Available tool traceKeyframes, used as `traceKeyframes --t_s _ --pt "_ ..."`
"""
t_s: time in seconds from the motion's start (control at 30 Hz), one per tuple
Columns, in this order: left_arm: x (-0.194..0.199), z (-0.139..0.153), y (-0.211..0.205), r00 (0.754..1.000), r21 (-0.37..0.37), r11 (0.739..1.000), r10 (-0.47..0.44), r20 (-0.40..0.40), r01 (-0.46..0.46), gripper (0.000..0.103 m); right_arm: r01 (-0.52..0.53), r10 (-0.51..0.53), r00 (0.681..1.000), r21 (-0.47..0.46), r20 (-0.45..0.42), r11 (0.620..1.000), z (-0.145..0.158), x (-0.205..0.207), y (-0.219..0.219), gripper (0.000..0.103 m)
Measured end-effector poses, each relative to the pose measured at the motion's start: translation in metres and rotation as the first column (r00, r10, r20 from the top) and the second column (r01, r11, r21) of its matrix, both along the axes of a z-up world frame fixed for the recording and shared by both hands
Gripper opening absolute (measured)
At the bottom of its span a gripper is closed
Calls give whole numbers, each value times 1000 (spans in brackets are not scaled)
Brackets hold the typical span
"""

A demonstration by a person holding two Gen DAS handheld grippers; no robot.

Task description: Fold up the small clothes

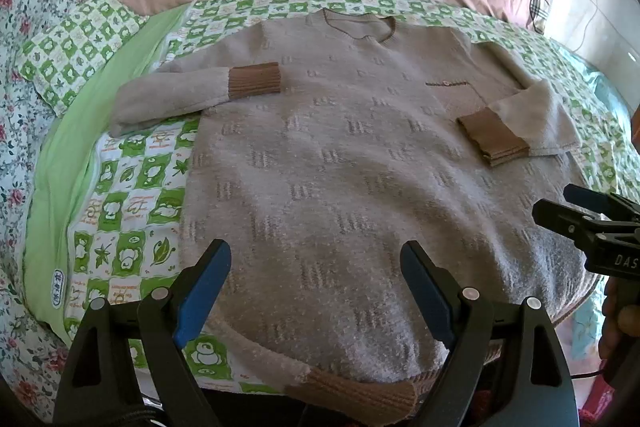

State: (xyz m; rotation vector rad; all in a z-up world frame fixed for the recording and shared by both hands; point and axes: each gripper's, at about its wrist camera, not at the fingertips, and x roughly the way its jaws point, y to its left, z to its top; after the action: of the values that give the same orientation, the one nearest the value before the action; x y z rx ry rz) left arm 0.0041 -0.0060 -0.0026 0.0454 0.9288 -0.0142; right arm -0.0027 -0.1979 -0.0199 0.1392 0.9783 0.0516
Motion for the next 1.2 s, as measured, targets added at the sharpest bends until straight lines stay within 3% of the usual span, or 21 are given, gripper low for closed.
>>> traceKeyframes --t_s 0.17,0.37,0.5,0.8,1.2 --pt "3 -2 0 1000 33 999 0 -13 1 87 1 -1 1000 -2 -14 1000 0 0 0 95" --pt "5 -4 1 1000 -19 1000 6 -20 -6 87 3 -3 1000 -2 -28 1000 -4 2 0 95" --pt "7 -4 3 1000 -44 999 2 -25 -3 87 3 -3 999 10 36 1000 -6 3 0 95" --pt "15 -11 -2 999 -51 999 -22 -50 19 87 -2 2 1000 -29 20 1000 -7 8 -1 95" --pt "30 -16 -1 996 -57 998 -16 -88 11 87 25 -27 997 23 74 999 1 9 -13 95"
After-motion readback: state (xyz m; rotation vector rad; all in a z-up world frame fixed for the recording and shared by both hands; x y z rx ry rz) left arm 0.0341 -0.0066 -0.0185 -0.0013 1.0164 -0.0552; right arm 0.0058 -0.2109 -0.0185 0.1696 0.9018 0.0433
